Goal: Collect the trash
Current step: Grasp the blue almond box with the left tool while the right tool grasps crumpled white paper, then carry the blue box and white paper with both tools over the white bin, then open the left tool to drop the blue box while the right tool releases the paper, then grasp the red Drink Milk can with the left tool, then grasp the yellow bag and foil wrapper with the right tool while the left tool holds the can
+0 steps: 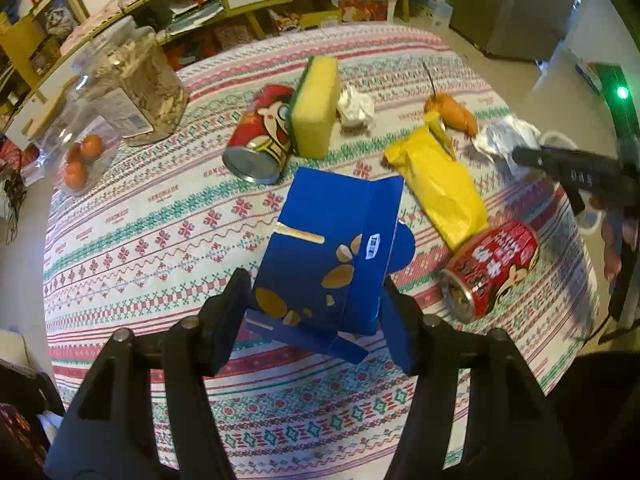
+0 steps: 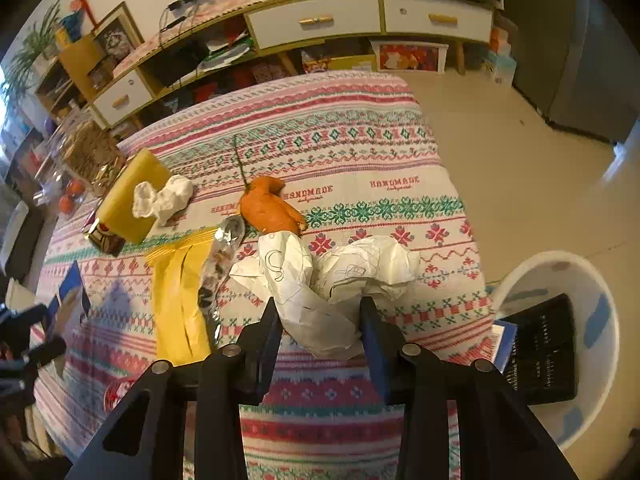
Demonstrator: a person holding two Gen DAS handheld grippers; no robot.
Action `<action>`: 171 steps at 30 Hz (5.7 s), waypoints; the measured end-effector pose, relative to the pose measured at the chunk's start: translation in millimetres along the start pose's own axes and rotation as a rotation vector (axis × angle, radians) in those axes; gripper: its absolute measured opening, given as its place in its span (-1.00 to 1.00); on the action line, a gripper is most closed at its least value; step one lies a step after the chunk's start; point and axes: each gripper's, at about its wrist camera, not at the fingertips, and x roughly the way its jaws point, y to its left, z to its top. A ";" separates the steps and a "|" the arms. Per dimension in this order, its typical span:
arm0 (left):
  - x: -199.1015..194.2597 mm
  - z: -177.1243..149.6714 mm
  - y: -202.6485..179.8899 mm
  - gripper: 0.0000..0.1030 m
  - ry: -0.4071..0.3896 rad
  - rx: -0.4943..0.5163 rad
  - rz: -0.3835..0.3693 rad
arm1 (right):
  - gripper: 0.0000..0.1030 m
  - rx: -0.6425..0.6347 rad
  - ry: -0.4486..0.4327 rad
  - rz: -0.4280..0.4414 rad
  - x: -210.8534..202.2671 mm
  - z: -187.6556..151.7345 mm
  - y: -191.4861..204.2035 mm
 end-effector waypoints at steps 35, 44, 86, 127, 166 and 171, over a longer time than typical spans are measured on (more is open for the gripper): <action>-33.7 44.2 -168.8 0.22 -0.177 0.132 -0.181 | -0.25 0.105 -0.098 -0.118 -135.1 -58.5 -113.7; -17.3 50.9 -222.5 0.22 -0.177 0.188 -0.265 | -0.24 0.181 -0.080 -0.135 -146.5 -83.3 -164.9; 4.5 58.1 -248.6 0.86 -0.208 0.088 -0.315 | -0.20 0.287 -0.017 -0.193 -125.2 -91.8 -215.5; 5.1 15.4 -70.4 0.86 0.042 -0.220 -0.176 | 0.57 0.027 -0.031 -0.205 -93.4 -53.4 -74.3; 0.9 6.3 -26.6 0.74 -0.006 -0.375 -0.096 | 0.58 0.035 -0.003 -0.130 -69.7 -42.7 -41.7; -7.3 10.9 -7.6 0.74 -0.052 -0.367 -0.038 | 0.58 -0.005 0.007 -0.074 -51.0 -33.9 -0.9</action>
